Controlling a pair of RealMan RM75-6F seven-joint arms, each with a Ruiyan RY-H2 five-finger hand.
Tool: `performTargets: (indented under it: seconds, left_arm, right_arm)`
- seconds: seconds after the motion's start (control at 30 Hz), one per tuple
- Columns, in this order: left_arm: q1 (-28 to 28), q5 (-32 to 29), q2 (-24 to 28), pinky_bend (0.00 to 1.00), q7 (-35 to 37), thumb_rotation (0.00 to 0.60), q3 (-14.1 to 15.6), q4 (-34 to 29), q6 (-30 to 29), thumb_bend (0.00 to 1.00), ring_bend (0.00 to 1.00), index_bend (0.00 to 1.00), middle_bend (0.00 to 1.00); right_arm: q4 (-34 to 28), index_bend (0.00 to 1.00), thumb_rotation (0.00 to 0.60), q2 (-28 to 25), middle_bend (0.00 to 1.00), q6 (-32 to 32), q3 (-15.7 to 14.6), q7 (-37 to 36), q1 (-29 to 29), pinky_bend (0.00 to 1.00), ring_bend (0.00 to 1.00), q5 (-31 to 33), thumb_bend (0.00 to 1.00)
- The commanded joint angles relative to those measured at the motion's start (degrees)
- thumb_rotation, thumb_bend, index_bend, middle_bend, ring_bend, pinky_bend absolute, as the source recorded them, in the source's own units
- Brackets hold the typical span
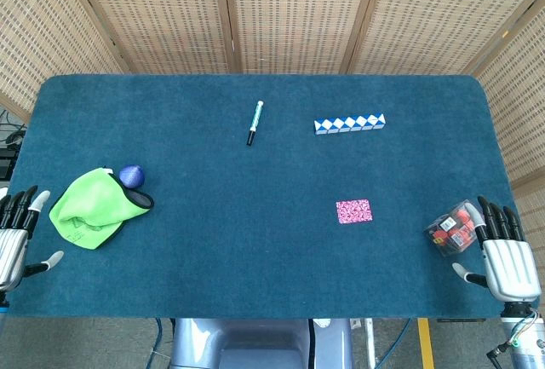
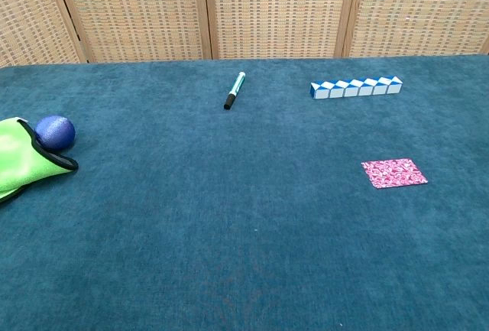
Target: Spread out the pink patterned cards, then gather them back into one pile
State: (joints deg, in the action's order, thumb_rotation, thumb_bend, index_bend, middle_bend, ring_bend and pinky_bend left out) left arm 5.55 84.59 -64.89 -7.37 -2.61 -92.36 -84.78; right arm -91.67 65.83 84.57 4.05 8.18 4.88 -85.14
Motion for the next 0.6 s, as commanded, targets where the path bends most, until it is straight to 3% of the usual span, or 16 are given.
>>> performTargets:
  seconds: [0.03,0.3,0.53,0.6]
  left_arm:
    - [-0.04,0.04,-0.02,0.0,0.0,0.6,0.03,-0.02,-0.07,0.0,0.0,0.0,0.0]
    - [0.02,-0.21,-0.08,0.0,0.07,0.6,-0.09,0.04,0.07,0.0,0.0,0.0,0.0]
    - [0.22,-0.55,0.15,0.0,-0.46,0.6,-0.1,-0.47,0.62,0.0,0.0,0.0,0.0]
    - [0.16,-0.54,0.11,0.0,-0.66,0.6,-0.08,-0.59,0.5,0.0,0.0,0.0,0.0]
  right_arm:
    - [0.06,0.0,0.6,0.0,0.0,-0.18,-0.11,-0.05,0.03,0.0,0.0,-0.02,0.0]
    - [-0.38,0.0,0.6,-0.17,0.0,-1.65,-0.14,-1.96,1.14,0.0,0.0,-0.86,0.04]
    - [-2.94,0.01,0.6,-3.01,0.0,-14.08,0.2,-9.84,9.69,0.0,0.0,-3.86,0.91]
    - [-3.01,0.01,0.6,-3.24,0.0,-18.48,0.88,-12.12,12.85,0.0,0.0,-3.78,0.99]
